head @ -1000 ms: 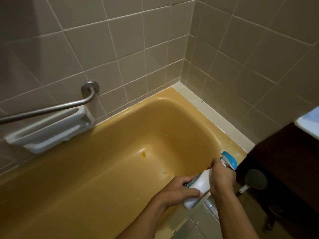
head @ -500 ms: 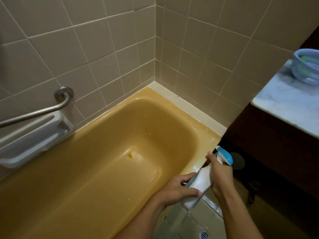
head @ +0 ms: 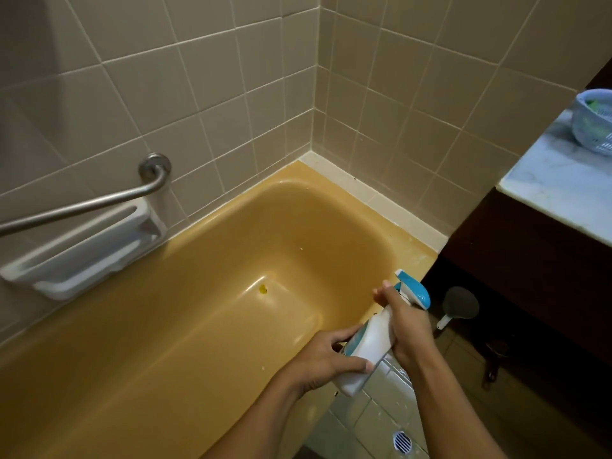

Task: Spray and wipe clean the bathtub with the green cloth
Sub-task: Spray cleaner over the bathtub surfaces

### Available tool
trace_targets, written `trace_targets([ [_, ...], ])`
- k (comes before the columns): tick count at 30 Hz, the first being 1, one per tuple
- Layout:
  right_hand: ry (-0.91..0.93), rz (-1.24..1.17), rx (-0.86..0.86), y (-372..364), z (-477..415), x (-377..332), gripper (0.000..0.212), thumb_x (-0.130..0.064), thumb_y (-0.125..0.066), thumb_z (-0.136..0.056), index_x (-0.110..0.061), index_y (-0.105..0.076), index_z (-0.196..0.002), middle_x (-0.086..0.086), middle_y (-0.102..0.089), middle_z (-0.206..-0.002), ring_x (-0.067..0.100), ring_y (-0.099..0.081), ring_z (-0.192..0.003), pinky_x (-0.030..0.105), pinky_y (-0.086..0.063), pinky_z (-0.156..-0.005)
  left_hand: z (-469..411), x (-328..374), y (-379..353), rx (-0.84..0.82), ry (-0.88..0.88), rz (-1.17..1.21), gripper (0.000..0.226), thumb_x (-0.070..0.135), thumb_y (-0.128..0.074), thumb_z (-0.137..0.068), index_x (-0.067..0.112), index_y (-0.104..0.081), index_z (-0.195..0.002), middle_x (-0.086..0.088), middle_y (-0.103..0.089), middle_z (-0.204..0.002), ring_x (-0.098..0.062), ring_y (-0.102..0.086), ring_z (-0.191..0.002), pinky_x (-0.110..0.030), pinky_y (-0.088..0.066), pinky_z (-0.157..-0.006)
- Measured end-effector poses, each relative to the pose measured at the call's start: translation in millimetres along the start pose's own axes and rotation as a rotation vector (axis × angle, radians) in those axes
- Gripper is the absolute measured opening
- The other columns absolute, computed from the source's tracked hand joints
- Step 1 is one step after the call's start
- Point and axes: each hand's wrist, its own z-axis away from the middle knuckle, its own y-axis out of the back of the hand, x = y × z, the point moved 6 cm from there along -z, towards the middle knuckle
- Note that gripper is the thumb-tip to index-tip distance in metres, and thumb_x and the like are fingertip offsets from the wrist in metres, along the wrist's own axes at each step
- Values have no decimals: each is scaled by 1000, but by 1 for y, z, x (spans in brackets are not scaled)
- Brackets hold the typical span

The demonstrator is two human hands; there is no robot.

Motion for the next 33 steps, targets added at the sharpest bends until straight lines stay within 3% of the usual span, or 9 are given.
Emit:
trace_targets([
  [2, 9, 47, 15, -18, 15, 7, 23, -30, -74, -83, -23, -68, -63, 8, -68, -74, 24, -61, -68, 43, -50, -73, 17, -8, 12, 29, -5, 7, 76, 30, -87, -80, 38, -55, -148, 16, -65, -139, -9, -62, -124, -30, -55, -102],
  [4, -2, 83, -3, -37, 33, 17, 24, -29, -68, -74, -23, -63, -51, 6, -62, -65, 25, -55, -64, 41, -47, -68, 38, -19, 27, 64, 0, 21, 76, 34, -87, -78, 42, -55, -147, 17, -64, -139, -11, -61, -125, -33, -55, -103],
  [8, 18, 79, -217, -86, 76, 42, 14, -24, -74, -92, -19, -65, -83, 4, -69, -83, 20, -60, -77, 40, -47, -75, 94, -48, 60, 174, 8, 45, 78, 42, -88, -75, 45, -55, -146, 19, -63, -139, -12, -61, -124, -38, -55, -104],
  [11, -4, 146, -369, -122, 113, 72, 14, -27, -74, -92, -15, -67, -95, 4, -73, -92, 16, -66, -85, 40, -50, -79, 149, -73, 80, 270, 11, 101, 80, 41, -90, -73, 43, -56, -145, 20, -63, -138, -13, -61, -125, -39, -54, -105],
  [17, -76, 329, -447, -177, 201, 149, 13, -14, -68, -88, -12, -62, -76, 8, -65, -69, 22, -60, -67, 37, -48, -69, 262, -135, 101, 495, 37, 221, 79, 30, -91, -76, 34, -57, -147, 19, -64, -140, -13, -62, -126, -39, -52, -107],
  [22, -94, 429, -737, -219, 277, 205, 16, -27, -76, -90, -14, -67, -92, 13, -75, -99, 19, -67, -90, 42, -51, -83, 349, -189, 111, 658, 75, 346, 94, 41, -94, -67, 31, -53, -150, 20, -63, -141, -12, -61, -129, -41, -49, -112],
  [28, -106, 460, -615, -224, 317, 245, 20, -14, -67, -89, -13, -63, -69, 9, -65, -73, 26, -60, -74, 41, -49, -76, 403, -211, 111, 745, 76, 341, 92, 45, -93, -67, 36, -53, -149, 19, -60, -144, -10, -57, -131, -37, -50, -111],
  [31, -116, 447, -698, -224, 331, 250, 10, -19, -73, -91, -13, -66, -85, 7, -72, -84, 25, -64, -83, 44, -51, -81, 412, -220, 108, 741, 65, 364, 86, 44, -93, -69, 38, -55, -146, 19, -63, -140, -12, -60, -128, -37, -50, -110],
  [33, -142, 470, -761, -226, 337, 254, 16, -22, -75, -91, -12, -67, -99, 8, -75, -99, 22, -68, -94, 48, -53, -89, 418, -226, 105, 747, 54, 377, 80, 42, -92, -70, 42, -55, -142, 20, -64, -139, -13, -61, -127, -37, -51, -110],
])
